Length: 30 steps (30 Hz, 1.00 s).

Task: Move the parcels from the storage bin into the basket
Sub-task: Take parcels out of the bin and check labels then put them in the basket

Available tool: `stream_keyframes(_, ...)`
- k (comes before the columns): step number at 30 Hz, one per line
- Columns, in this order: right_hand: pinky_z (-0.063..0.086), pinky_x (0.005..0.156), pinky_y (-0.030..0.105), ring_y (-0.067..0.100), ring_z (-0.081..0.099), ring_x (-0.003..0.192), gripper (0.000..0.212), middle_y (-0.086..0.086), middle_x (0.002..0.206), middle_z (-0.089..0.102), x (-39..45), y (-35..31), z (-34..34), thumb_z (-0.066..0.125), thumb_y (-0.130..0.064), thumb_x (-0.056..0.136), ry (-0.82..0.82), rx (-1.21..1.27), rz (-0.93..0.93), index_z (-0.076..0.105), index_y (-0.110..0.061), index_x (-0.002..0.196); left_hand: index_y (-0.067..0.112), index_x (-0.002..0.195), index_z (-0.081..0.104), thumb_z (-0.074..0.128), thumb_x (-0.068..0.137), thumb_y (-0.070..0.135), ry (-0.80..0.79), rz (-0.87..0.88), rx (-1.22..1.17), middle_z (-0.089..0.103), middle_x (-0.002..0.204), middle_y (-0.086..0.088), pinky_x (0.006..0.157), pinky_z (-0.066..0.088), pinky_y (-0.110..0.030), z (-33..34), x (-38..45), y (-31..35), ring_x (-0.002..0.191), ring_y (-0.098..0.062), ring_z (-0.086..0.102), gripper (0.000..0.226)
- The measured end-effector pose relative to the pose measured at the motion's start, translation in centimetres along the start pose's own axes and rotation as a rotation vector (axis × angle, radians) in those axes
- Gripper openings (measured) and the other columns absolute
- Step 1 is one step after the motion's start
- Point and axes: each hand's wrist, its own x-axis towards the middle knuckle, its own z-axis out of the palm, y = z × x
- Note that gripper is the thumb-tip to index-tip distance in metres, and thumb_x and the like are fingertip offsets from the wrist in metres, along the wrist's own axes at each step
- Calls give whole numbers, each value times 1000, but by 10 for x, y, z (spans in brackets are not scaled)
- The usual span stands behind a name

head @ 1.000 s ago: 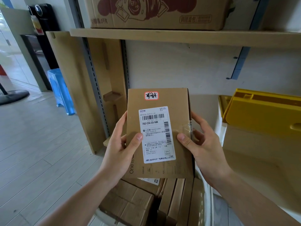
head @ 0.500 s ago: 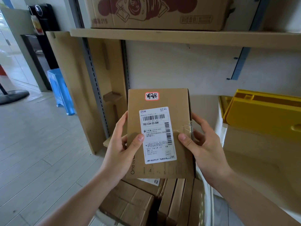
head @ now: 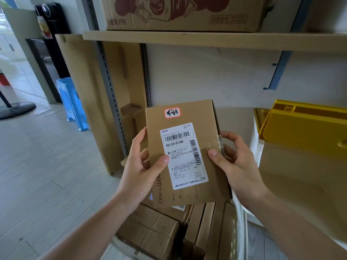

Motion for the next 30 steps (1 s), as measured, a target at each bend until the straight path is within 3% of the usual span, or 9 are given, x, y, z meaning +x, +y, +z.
stream_keyframes(2,58,75,30,15,75,91,36,-2,104,78,2,1,-1,71,-20,91,18,-42,5,55,-28,122,43,147,32,63,93,19,59,-50,-41,75,111,2,72,61,-27,-1,1,-1,104,-15,73,67)
stream_keyframes(4,56,77,28,12,73,93,28,-6,103,76,6,3,-4,71,-25,92,34,-119,0,60,-31,118,44,148,31,58,98,20,113,-116,-87,75,106,-1,70,61,-33,-3,2,-1,100,-16,73,62)
stream_keyframes(8,58,73,31,16,73,95,30,2,107,73,7,6,-5,66,-38,94,-112,-116,238,61,-38,123,58,147,24,61,99,22,231,-273,-180,77,98,-6,99,47,-60,-13,8,-7,104,-23,71,71)
stream_keyframes(12,52,59,30,19,67,83,53,10,112,72,4,12,-4,78,-41,81,-278,-30,457,55,-30,128,58,149,23,60,99,15,254,-374,-323,77,105,-7,72,54,-48,-25,12,-11,100,-28,70,76)
stream_keyframes(14,48,52,28,17,64,72,61,11,107,72,7,17,-3,82,-38,77,-212,25,482,53,-28,129,55,147,28,60,97,14,229,-410,-315,75,105,-11,67,56,-46,-32,12,-12,94,-29,72,72)
stream_keyframes(17,45,46,26,17,64,67,47,7,90,73,10,22,-2,77,-38,86,-92,66,500,58,-21,125,37,127,45,60,97,11,208,-468,-299,72,100,-20,62,60,-43,-40,10,-14,86,-33,72,43)
stream_keyframes(20,45,51,28,21,65,77,37,3,81,75,13,30,1,68,-44,93,8,76,493,59,-17,117,21,109,45,60,99,15,273,-528,-203,73,95,-22,65,61,-43,-47,12,-17,85,-34,73,19)
stream_keyframes(24,54,71,36,26,72,94,38,9,99,76,15,42,6,72,-31,92,63,108,518,55,-15,122,9,114,53,67,95,19,228,-696,91,70,96,-17,66,60,-40,-53,9,-28,84,-32,72,25)
stream_keyframes(30,53,50,22,19,73,82,32,9,101,76,17,61,13,77,-16,87,-50,-51,585,65,-9,115,21,115,56,70,93,33,0,-913,400,65,110,-14,85,60,-43,-63,-1,-51,90,-29,70,28)
